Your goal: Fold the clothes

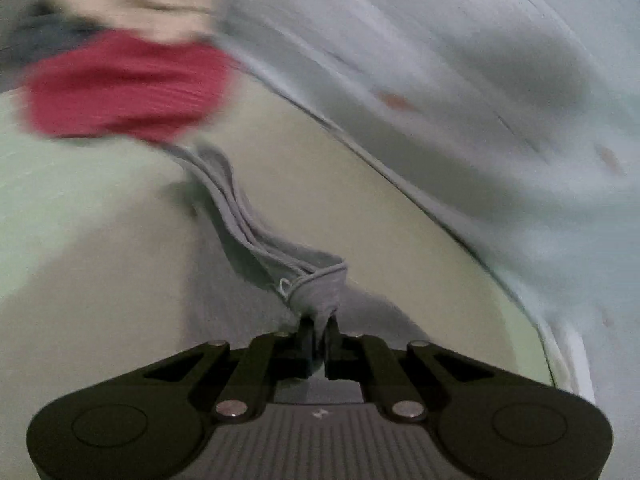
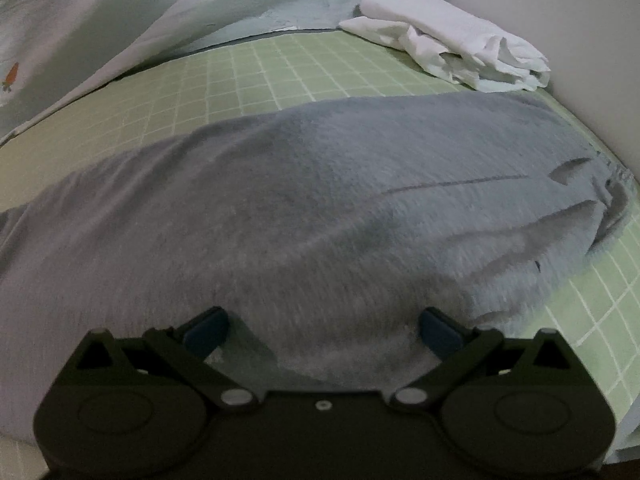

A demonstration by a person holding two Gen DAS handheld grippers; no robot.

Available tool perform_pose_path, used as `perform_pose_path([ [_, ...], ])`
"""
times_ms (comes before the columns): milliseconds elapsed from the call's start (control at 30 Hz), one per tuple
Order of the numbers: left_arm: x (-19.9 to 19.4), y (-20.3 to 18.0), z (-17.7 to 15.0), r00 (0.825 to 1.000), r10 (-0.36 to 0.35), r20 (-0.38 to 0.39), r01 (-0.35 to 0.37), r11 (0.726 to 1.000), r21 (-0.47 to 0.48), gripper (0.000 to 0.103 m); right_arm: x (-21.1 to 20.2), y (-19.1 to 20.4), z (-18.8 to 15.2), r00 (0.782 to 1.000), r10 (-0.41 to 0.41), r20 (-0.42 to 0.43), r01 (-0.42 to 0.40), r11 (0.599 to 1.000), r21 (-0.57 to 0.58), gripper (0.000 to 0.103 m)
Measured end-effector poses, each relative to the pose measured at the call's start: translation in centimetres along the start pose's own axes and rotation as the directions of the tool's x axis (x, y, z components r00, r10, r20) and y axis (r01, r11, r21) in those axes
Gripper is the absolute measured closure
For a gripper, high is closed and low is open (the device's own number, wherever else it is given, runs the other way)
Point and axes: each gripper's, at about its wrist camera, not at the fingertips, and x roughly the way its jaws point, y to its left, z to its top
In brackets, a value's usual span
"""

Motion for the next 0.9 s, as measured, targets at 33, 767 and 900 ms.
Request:
perform_pose_path([
  [33, 1.0, -1.5, -0.6, 0.998, -0.029, -0.06, 0.032, 0.998, 0.054, 0.094, 0.0, -0.1, 0.0, 1.0, 0.004, 0.0, -0.004, 1.0, -0.005, 0.0],
  [767, 0.9, 2.2, -2.2, 0.942, 0.251, -0.223, -0.252, 0.967, 0.025, 0.066, -2.4, 3.5, 4.1, 0.927, 0.374, -0.001, -0.374, 0.927, 0.037, 0.026],
  [900, 1.3, 2.0, -2.3, 0.933, 0.245, -0.264, -0.215, 0.967, 0.137, 0.059, 1.1, 6.5, 4.5, 0.788, 0.612, -0.07, -0.574, 0.771, 0.274, 0.056],
])
